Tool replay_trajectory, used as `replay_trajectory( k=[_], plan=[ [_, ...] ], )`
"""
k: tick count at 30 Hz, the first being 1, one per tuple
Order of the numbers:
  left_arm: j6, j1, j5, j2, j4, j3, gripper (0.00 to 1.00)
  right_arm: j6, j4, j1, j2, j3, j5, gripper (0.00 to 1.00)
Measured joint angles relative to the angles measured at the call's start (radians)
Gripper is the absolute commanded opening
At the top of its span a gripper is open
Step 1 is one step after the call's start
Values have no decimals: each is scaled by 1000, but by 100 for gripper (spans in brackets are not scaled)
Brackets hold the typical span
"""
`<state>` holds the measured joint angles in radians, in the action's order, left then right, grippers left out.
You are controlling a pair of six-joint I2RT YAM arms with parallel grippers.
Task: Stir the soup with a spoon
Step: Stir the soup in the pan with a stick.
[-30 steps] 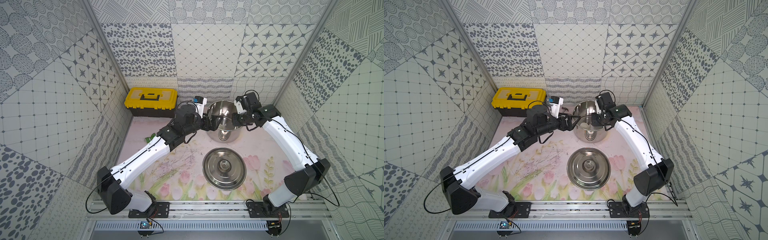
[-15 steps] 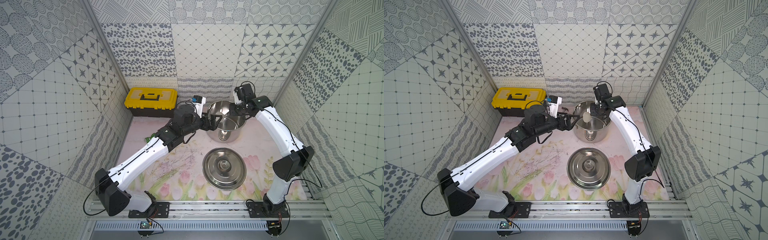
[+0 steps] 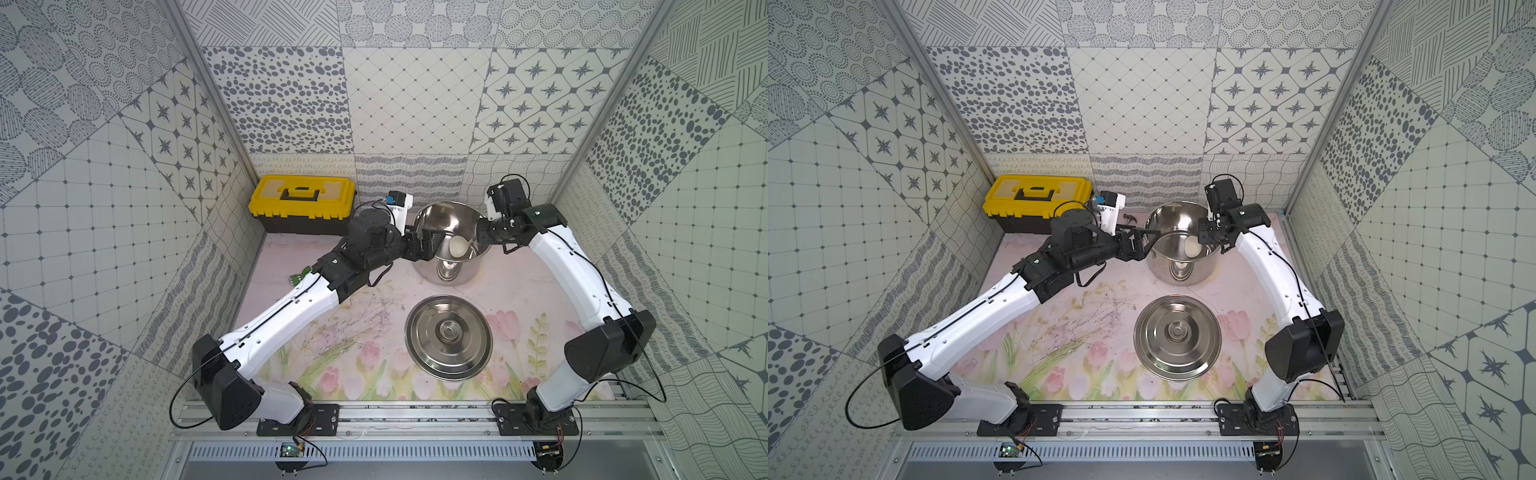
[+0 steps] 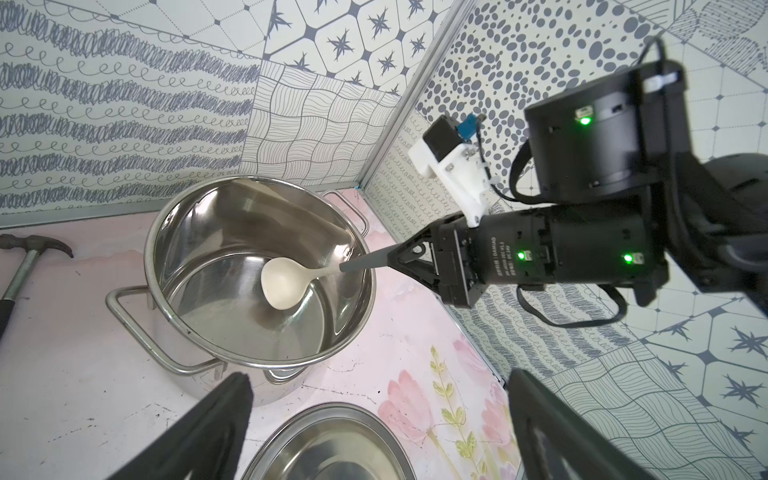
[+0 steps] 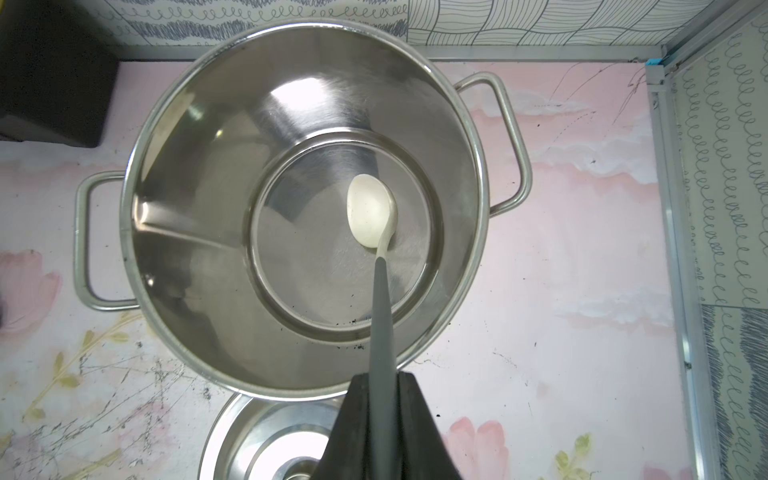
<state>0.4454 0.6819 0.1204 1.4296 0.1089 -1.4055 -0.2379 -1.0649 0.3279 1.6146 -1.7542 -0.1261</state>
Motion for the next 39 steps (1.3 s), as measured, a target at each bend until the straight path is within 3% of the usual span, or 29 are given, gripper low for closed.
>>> replay_trajectory(
  k=[10, 21, 29, 39],
  plan=[
    [0, 0, 1, 27, 0, -17, 100, -88, 35, 81, -82, 110, 52, 0],
    [9, 2, 1, 28, 0, -17, 100, -119, 79, 109, 123, -81, 35, 0],
    [9, 3, 0, 9, 0, -16, 100, -117, 89, 59, 194, -163, 19, 0],
    [9, 4, 0, 6, 0, -13, 99, -106, 93, -67, 174, -132, 16, 0]
  ],
)
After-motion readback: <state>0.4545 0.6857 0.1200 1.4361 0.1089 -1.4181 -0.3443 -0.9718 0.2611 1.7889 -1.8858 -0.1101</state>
